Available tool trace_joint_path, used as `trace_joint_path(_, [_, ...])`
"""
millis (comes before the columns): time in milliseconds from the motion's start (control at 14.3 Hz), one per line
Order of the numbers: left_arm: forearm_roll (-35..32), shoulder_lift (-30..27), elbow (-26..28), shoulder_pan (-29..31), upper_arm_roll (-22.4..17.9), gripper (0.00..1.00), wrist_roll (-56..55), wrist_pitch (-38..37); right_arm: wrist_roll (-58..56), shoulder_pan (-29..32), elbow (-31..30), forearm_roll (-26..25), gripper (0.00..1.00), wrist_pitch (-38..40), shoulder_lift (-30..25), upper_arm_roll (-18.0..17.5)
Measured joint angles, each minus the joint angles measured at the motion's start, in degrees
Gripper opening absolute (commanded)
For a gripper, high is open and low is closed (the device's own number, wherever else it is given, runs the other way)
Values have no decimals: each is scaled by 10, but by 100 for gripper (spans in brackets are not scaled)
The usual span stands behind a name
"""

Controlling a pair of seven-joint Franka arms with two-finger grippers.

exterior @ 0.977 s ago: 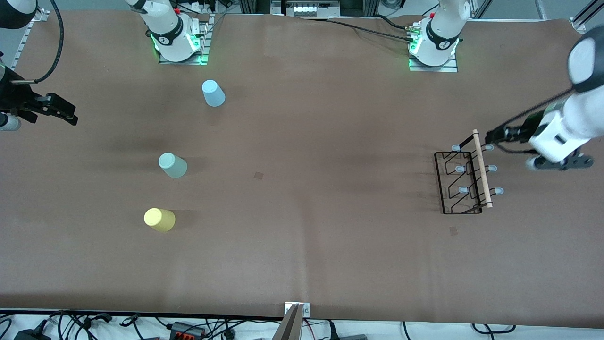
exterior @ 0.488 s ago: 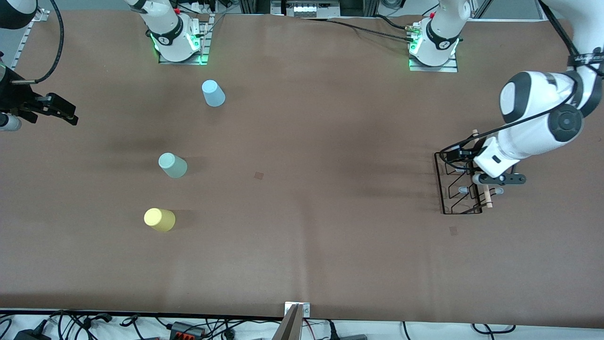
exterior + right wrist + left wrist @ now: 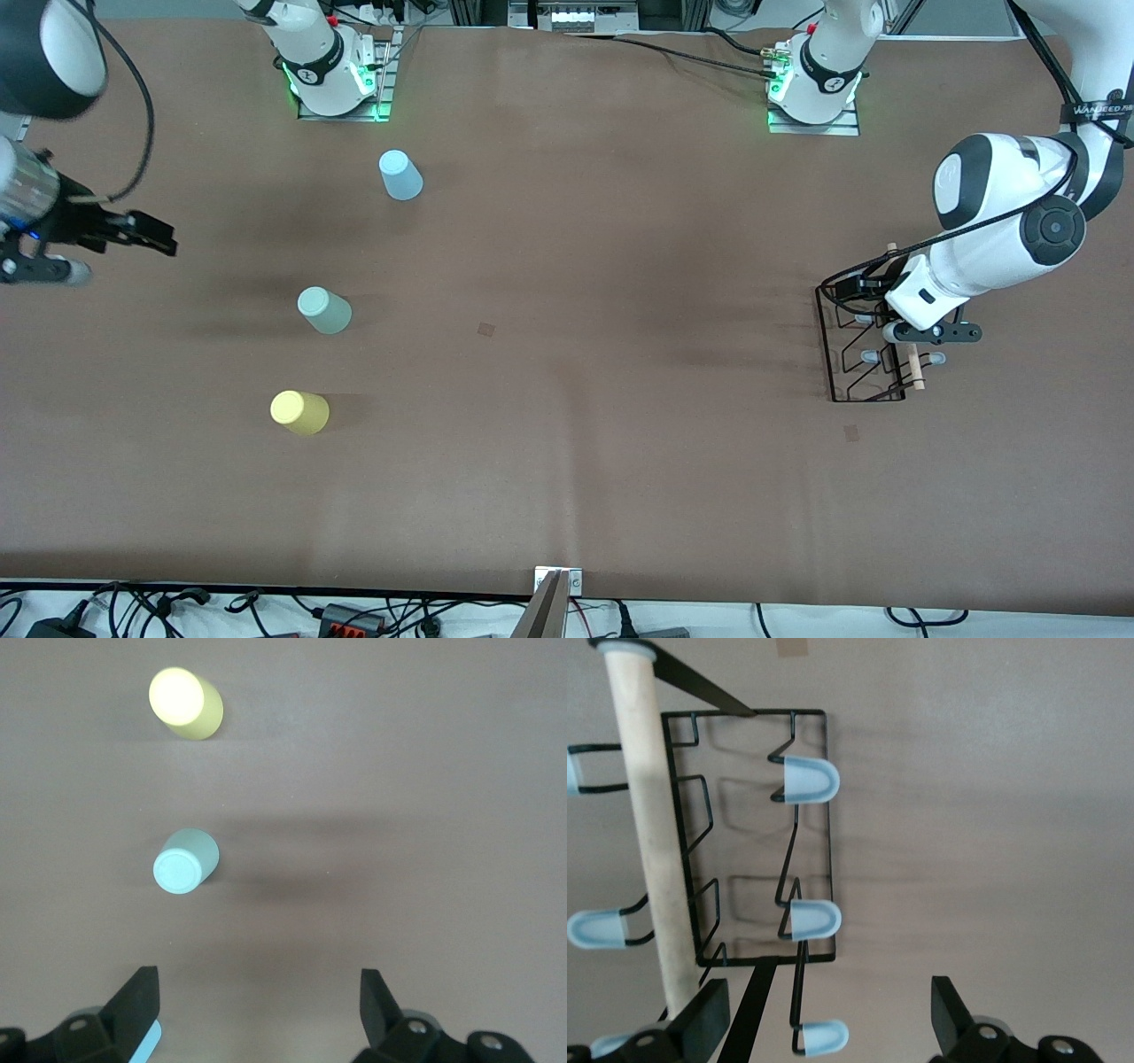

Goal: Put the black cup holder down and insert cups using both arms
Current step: 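Carry the rack mid-table with the left gripper while the right gripper reaches the cup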

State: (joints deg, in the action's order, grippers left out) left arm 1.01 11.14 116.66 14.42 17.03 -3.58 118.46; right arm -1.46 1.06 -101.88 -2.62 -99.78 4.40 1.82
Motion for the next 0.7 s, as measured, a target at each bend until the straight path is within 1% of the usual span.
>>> trace_joint_path(209, [0, -10, -12, 3, -1, 100, 20, -21, 0, -1, 1, 41, 100, -4, 33, -3])
trace_joint_path(488, [-4, -9, -16, 32, -7, 100, 57, -20, 0, -18, 3, 54, 100, -22, 68, -4])
trace_joint_path(558, [-14, -8, -14, 37, -8, 99, 64, -12, 0, -24, 4, 54, 100, -28, 76, -4])
trace_joint_path(628, [-25, -8, -10, 39, -8, 95, 66, -1, 0, -28, 4, 54, 100, -34, 82, -4])
trace_joint_path(698, [-31, -7, -3, 39, -8, 88, 66, 13, 0, -30, 4, 54, 100, -36, 86, -4])
